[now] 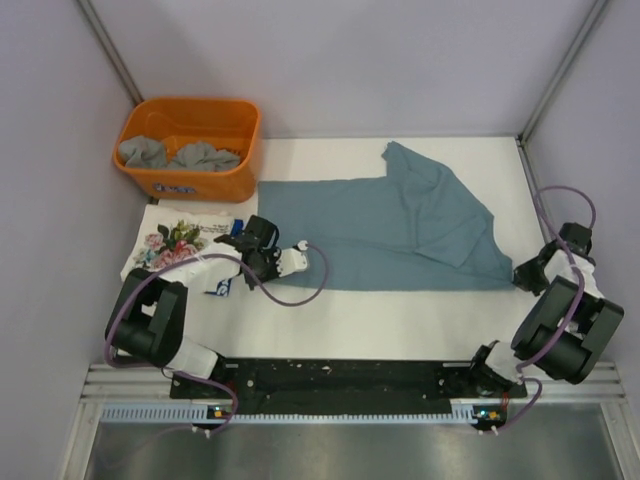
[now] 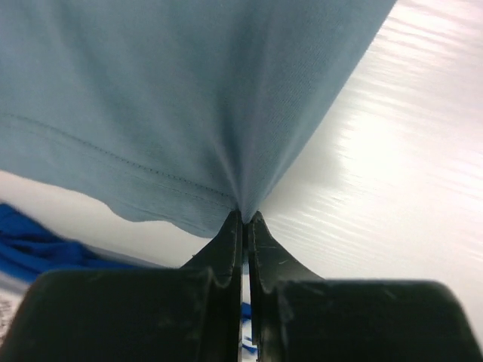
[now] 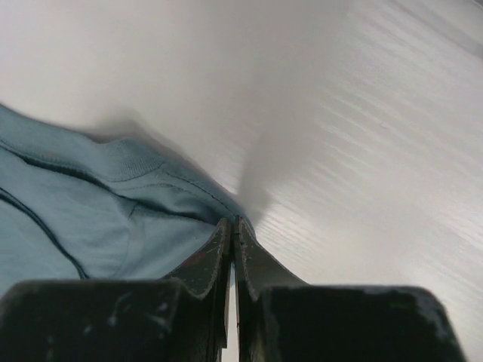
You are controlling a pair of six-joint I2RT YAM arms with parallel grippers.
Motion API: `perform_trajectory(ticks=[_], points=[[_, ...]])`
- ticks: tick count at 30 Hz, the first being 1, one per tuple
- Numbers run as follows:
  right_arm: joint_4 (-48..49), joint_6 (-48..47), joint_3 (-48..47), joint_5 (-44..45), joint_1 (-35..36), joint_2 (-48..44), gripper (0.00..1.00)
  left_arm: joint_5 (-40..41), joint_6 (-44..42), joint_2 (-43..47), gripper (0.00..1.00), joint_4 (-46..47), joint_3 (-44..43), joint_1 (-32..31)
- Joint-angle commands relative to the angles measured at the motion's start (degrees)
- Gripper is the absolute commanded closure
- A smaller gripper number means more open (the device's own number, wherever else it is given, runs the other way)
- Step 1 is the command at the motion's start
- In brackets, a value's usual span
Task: Fold and stack the t-shirts
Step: Fold the flattened tshirt in 1/3 of the way
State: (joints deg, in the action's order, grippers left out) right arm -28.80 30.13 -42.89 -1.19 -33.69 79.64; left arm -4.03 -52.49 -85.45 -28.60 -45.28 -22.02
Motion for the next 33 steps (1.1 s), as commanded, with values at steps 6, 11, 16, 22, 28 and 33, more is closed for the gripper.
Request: perform_trajectory(ticks=[6,11,16,22,28,33], points=[[0.8,1.9,3.7,9.8,-4.8,-9.0,1.0,-6.6,6.8,7.6,0.99,-22.5,2.6,-5.7],[-0.4,0.9,2.5,13.1,-4.9,-11.5,0.51,-6.7,8.2,8.6,0.35,-27.5,-0.7,-6.5],[-1.5,-1.4,-1.8,8.7,-1.6,-14.9,0.36,-8.7,10.3,8.5,0.24,-29.2,-9.8,-3.2],[-6.3,-8.0,-9.7,13.8,20.5,-11.9,0.4,-14.5,17.7,3.5,0.58,-18.7,-16.2,7.2],[-8.6,-6.7,-7.9,1.5,24.7,-7.7,0.51,-16.0,18.6,-0.8,0.48,-10.2,-13.4,7.8],[-7.9,-6.6,-4.7,-3.5,27.1,-2.9,0.55,-14.6,21.3,-5.7,0.44,-3.4,-12.6,7.8]])
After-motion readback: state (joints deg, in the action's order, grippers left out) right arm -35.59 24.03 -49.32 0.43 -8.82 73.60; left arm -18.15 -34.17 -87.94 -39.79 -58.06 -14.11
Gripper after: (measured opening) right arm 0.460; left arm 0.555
